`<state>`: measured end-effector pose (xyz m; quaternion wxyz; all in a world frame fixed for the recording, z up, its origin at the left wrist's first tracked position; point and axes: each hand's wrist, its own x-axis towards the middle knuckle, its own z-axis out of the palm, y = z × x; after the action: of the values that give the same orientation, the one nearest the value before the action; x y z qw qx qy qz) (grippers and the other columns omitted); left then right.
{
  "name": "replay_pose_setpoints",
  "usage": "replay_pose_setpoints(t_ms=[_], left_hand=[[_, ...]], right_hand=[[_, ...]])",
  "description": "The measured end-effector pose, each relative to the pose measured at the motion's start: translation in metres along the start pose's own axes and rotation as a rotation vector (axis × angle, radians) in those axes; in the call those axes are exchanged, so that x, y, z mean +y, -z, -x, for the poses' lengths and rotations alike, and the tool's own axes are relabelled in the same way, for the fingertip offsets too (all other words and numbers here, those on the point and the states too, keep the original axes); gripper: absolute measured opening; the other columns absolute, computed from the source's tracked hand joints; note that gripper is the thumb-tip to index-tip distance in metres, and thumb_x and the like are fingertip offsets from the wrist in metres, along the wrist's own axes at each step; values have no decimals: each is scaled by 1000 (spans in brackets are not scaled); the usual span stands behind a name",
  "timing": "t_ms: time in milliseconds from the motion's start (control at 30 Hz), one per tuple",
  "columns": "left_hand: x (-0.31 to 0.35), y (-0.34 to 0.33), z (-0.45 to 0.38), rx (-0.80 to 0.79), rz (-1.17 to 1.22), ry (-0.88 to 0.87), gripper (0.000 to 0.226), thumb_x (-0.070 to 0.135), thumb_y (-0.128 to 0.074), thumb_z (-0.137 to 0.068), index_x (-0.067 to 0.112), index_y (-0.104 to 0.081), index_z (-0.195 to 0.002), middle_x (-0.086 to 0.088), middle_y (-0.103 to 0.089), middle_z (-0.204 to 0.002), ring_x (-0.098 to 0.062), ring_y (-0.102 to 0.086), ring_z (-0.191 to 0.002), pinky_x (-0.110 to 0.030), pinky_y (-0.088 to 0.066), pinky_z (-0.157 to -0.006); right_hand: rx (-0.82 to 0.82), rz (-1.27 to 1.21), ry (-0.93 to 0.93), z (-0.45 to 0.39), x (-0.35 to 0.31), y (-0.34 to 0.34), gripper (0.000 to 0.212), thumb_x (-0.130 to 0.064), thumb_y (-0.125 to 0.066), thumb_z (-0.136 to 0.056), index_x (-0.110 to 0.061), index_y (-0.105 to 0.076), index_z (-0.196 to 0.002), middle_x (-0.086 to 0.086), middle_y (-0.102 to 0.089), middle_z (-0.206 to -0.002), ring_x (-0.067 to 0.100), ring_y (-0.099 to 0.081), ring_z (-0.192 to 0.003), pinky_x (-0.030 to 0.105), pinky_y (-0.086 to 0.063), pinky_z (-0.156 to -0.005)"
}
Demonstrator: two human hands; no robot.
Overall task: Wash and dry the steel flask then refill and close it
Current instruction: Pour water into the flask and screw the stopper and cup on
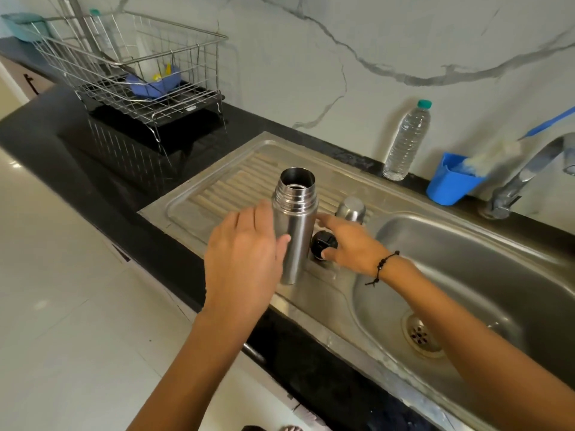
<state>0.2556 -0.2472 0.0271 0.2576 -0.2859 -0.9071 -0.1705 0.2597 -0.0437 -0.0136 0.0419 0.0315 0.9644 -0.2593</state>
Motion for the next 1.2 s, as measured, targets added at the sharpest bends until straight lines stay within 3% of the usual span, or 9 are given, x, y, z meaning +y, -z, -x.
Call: replay_pose_setpoints(t_ms=[167,433,533,633,733,800,933,1100,1200], left_hand=[[61,17,-2,77,182,-233,36,24,-63,-81,1,-63,-109,-12,-68,-96,-24,-65,-86,-33,-54,-72],[137,-95,-90,-205,34,-300,32,14,-81,-60,8,-65,-87,-9,-64,-80,-26,-61,-72,-32,-46,-56],[166,-136,-141,-341,-16,-234,36,13,-62,-83,6,-54,-118,-14,-56,-118,-30,-53,-107,-37,-44,-83],[189,-170,-191,-263,26,-112,44,28,-74,-76,7,-60,-112,-14,-60,-112,-30,-55,-103,-37,-46,-81],[205,-207,-229,-400,216,-10,53,32,-66,-86,5,-45,-126,-13,-50,-125,-31,-46,-115,-39,-41,-89],[211,-232,-249,-375,288,64,61,34,-64,-87,4,-37,-132,-14,-46,-129,-30,-45,-117,-39,-41,-92],[221,-281,-269,-339,527,197,82,32,-69,-85,2,-21,-144,-16,-43,-135,-32,-44,-122,-42,-41,-99],[220,-308,-268,-255,732,251,83,19,-69,-86,4,-16,-149,-17,-43,-138,-31,-48,-120,-44,-44,-98],[219,-312,-263,-210,826,271,78,15,-68,-87,4,-21,-148,-15,-46,-138,-29,-49,-123,-39,-42,-101]], right_hand=[[71,138,-59,17,20,40,62,-9,-60,-87,-14,-33,-143,8,-39,-144,23,-38,-130,27,-29,-105],[142,507,-306,30,82,109,39,-5,-52,-87,-7,-47,-125,13,-49,-126,27,-45,-117,39,-44,-93],[195,540,-365,18,94,141,29,-4,-47,-87,-2,-50,-115,16,-53,-115,31,-50,-108,37,-45,-82],[300,528,-406,-11,105,181,28,-9,-46,-88,-1,-49,-114,20,-53,-113,37,-51,-105,38,-42,-79],[396,524,-410,-52,121,218,28,-12,-42,-92,0,-48,-116,22,-55,-114,37,-53,-104,35,-39,-75],[433,513,-406,-83,135,239,28,-15,-41,-94,-1,-48,-117,20,-56,-116,35,-54,-104,33,-38,-74],[352,408,-428,-141,163,258,37,-27,-47,-95,-5,-52,-125,15,-54,-128,31,-53,-113,34,-44,-85],[419,466,-370,-159,180,245,21,-13,-44,-96,-3,-60,-105,13,-62,-108,28,-58,-99,29,-38,-69],[410,421,-357,-156,180,243,23,-27,-50,-94,-7,-56,-84,2,-53,-83,25,-55,-85,26,-36,-59]])
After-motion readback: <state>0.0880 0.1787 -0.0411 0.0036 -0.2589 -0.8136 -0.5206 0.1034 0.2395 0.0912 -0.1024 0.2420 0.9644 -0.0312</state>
